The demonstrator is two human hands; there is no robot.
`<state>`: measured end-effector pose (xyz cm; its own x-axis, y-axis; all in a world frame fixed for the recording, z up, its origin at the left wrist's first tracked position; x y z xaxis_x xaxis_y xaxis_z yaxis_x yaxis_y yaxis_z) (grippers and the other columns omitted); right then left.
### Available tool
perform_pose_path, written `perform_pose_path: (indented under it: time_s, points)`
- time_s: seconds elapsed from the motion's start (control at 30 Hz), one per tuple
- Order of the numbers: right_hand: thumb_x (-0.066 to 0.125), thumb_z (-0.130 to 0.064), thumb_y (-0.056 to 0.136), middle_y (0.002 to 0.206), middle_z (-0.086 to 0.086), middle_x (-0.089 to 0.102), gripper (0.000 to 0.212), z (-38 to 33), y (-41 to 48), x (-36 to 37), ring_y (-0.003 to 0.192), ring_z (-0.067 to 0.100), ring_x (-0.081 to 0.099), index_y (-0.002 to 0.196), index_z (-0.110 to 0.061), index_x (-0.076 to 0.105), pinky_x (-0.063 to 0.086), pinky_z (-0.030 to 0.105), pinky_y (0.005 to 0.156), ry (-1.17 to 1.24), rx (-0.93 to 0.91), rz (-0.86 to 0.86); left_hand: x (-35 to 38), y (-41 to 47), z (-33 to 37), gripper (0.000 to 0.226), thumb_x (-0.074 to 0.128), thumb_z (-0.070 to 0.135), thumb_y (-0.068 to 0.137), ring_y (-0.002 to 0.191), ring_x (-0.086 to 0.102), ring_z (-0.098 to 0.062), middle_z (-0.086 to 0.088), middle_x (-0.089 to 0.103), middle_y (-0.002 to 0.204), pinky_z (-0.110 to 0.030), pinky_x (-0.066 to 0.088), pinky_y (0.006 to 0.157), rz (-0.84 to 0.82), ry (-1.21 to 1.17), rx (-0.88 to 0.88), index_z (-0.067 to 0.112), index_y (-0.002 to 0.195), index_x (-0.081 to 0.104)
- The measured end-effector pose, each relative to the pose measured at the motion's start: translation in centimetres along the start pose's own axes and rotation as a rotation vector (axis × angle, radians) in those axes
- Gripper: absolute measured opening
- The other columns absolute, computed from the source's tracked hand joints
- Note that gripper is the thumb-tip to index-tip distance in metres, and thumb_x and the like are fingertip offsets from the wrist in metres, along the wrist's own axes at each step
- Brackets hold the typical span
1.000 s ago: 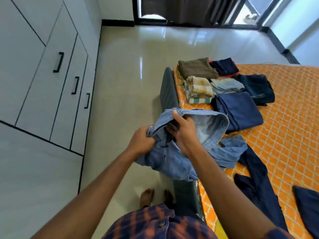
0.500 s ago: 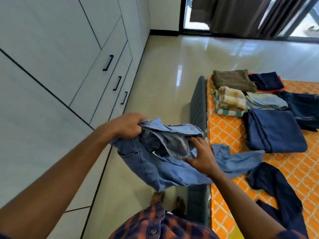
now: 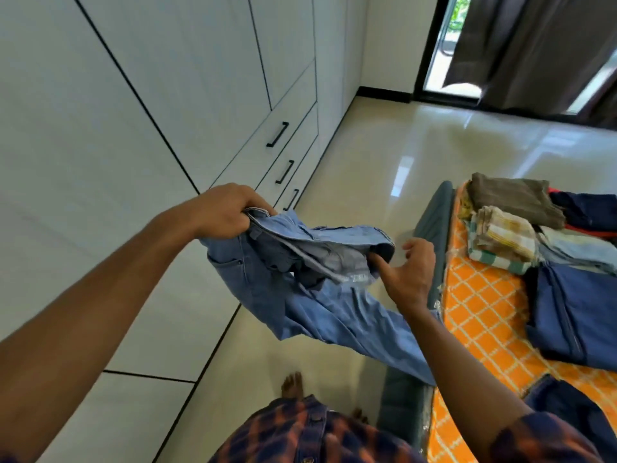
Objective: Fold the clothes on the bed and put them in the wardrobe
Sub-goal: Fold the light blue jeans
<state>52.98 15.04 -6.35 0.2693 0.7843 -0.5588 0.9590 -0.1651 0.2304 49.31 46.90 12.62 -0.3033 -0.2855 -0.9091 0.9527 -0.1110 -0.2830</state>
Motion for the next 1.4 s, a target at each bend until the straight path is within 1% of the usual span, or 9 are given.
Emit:
perform_pose_path:
  time_s: [0.1, 0.27, 0.43, 0.53, 0.73, 0.83, 1.0, 1.23, 1.4]
  points:
    - [0.07, -0.005, 0.087, 0.106, 0.0, 0.056, 0.042, -2.1, 0.8, 3.4, 0.097, 0.019, 0.057, 0.123, -0.021, 0.055, 0.052, 0.031, 0.083, 0.242, 0.128, -0.361, 0.0, -0.4, -0.7, 0.067, 0.046, -0.01, 0.075, 0.109, 0.065, -0.02, 0.002, 0.073, 0.121, -0.037, 0.051, 0.094, 0.056, 0.02, 0.024, 0.03, 0.121, 0.073]
    - [0.045, 0.005, 0.086, 0.094, 0.002, 0.071, 0.036, -5.6, 1.7, 8.3, 0.088, 0.015, 0.064, 0.099, -0.013, 0.073, 0.054, 0.031, 0.084, 0.155, 0.094, -0.602, 0.5, -0.3, -5.1, 0.064, 0.049, -0.006, 0.077, 0.107, 0.065, -0.023, 0.001, 0.073, 0.121, -0.038, 0.052, 0.092, 0.069, 0.077, 0.014, 0.034, 0.122, 0.072]
    - [0.042, 0.013, 0.092, 0.091, 0.006, 0.069, 0.037, -9.2, 5.5, 7.2, 0.081, 0.016, 0.064, 0.106, -0.004, 0.072, 0.058, 0.017, 0.069, 0.416, 0.453, -0.591, 3.4, -0.8, -14.6, 0.06, 0.045, 0.018, 0.064, 0.09, 0.069, -0.032, -0.003, 0.076, 0.098, -0.036, 0.051, 0.077, 0.124, 0.056, -0.037, 0.036, 0.114, 0.073]
    - [0.038, 0.009, 0.095, 0.09, 0.011, 0.069, 0.037, -11.3, 6.8, 6.7, 0.083, 0.023, 0.064, 0.098, -0.007, 0.071, 0.061, 0.026, 0.07, 0.585, 0.626, -0.569, 5.8, 0.6, -17.4, 0.046, 0.053, 0.017, 0.058, 0.063, 0.068, -0.027, 0.002, 0.071, 0.067, -0.028, 0.037, 0.068, 0.228, 0.097, 0.065, 0.032, 0.096, 0.076]
    - [0.034, 0.004, 0.099, 0.089, 0.012, 0.065, 0.038, -15.0, 7.9, 6.9, 0.081, 0.023, 0.064, 0.095, -0.008, 0.069, 0.058, 0.035, 0.083, 0.753, 0.673, -0.511, 7.7, 3.7, -20.8, 0.061, 0.05, 0.014, 0.078, 0.073, 0.069, -0.027, -0.005, 0.075, 0.101, -0.032, 0.049, 0.071, 0.522, -0.023, 0.217, 0.019, 0.137, 0.062]
    - [0.033, 0.003, 0.1, 0.078, 0.008, 0.07, 0.037, -16.0, 9.3, 6.2, 0.072, 0.02, 0.069, 0.095, -0.007, 0.068, 0.061, 0.03, 0.068, 0.796, 0.659, -0.402, 8.3, 4.3, -20.3, 0.048, 0.043, 0.018, 0.089, 0.078, 0.067, -0.035, -0.015, 0.067, 0.12, -0.04, 0.053, 0.068, 0.576, 0.022, 0.359, 0.017, 0.134, 0.06]
    - [0.032, 0.001, 0.104, 0.071, 0.002, 0.072, 0.037, -16.1, 10.0, 4.3, 0.065, 0.015, 0.071, 0.097, -0.007, 0.068, 0.059, 0.027, 0.062, 0.779, 0.628, -0.31, 11.3, 5.8, -18.2, 0.044, 0.038, 0.009, 0.089, 0.075, 0.065, -0.034, -0.018, 0.068, 0.115, -0.039, 0.05, 0.065, 0.503, 0.167, 0.552, 0.015, 0.116, 0.073]
    - [0.034, 0.001, 0.101, 0.093, 0.01, 0.07, 0.038, -14.3, 9.0, 2.2, 0.081, 0.024, 0.067, 0.1, -0.009, 0.07, 0.061, 0.032, 0.07, 0.622, 0.62, -0.308, 13.7, 10.1, -20.6, 0.01, 0.083, 0.013, 0.065, 0.085, 0.056, -0.03, -0.004, 0.064, 0.089, -0.039, 0.041, 0.068, 0.26, 0.227, 0.213, 0.015, 0.071, 0.075]
    - [0.034, 0.005, 0.098, 0.09, 0.013, 0.071, 0.039, -15.4, 8.7, 0.9, 0.074, 0.021, 0.069, 0.098, -0.008, 0.071, 0.062, 0.032, 0.073, 0.57, 0.55, -0.385, 15.4, 10.6, -22.8, 0.015, 0.06, 0.015, 0.087, 0.089, 0.062, -0.034, -0.009, 0.066, 0.1, -0.04, 0.047, 0.074, 0.135, -0.075, -0.072, 0.013, 0.099, 0.068]
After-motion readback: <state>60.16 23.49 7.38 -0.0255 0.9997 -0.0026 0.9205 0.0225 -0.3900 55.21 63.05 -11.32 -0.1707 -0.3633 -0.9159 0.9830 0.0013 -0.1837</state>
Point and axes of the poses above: each hand's wrist, its own y-axis towards the middle knuckle, its own x-axis out of the palm, z = x × y, the point moved 5 cm from there along y, towards the middle knuckle
